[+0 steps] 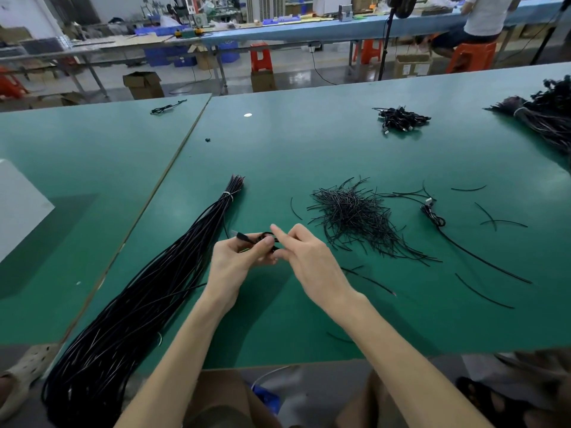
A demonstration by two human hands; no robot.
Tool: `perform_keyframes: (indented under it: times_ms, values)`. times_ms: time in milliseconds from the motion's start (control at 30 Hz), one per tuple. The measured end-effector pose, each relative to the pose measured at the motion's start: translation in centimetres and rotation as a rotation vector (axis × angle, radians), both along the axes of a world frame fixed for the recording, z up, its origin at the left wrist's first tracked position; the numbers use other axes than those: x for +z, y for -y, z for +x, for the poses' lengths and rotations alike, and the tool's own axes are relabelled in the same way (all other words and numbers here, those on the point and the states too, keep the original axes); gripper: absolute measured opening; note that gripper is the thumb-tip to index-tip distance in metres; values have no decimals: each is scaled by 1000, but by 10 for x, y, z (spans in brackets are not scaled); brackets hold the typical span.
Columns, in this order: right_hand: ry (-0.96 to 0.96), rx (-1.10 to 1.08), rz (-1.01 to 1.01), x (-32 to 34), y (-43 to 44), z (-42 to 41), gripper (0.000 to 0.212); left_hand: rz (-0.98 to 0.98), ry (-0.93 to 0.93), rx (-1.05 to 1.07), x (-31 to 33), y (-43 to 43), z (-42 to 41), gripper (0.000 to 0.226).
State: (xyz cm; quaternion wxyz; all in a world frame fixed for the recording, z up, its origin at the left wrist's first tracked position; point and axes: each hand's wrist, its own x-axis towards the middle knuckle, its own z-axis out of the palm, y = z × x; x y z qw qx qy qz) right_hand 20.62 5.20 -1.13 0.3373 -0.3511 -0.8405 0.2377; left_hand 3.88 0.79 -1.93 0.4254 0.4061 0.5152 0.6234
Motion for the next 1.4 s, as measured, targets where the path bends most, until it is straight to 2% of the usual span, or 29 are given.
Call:
perform_keyframes:
  times_ms: [133, 200, 300, 500, 600, 733, 833, 900, 1100, 1300, 1400]
  values:
    - [157, 33, 68, 4, -12, 24, 50, -23, 65, -39, -5, -11, 25, 21]
    - [139, 49, 71, 4, -16, 35, 47, -42, 90, -87, -8, -13, 31, 17]
    - [43, 54, 24, 3, -19, 47, 42, -43, 107, -152, -11, -17, 34, 27]
    - [-10, 93, -92, -15, -18, 66, 42, -63, -31, -241, -10, -13, 37, 17]
    - [41, 92, -51, -19, -14, 69, 46, -61, -77, -209, -11, -10, 41, 15]
    - [204, 46, 57, -18, -9, 66, 58, -44, -89, -170, -10, -8, 43, 18]
    - [238, 26, 71, -15, -5, 65, 62, -32, -101, -153, -9, -6, 43, 13]
    - [241, 2, 96, -14, -2, 64, 59, -19, -121, -140, -10, -6, 43, 10]
    - [309, -12, 191, -13, 3, 60, 32, 7, -192, -109, -9, -5, 46, 5]
    - [398, 8, 190, -11, 2, 58, 41, -10, -204, -76, -10, -7, 46, 6]
    - [397, 1, 220, -10, 2, 60, 35, -14, -183, -79, -10, -7, 48, 6]
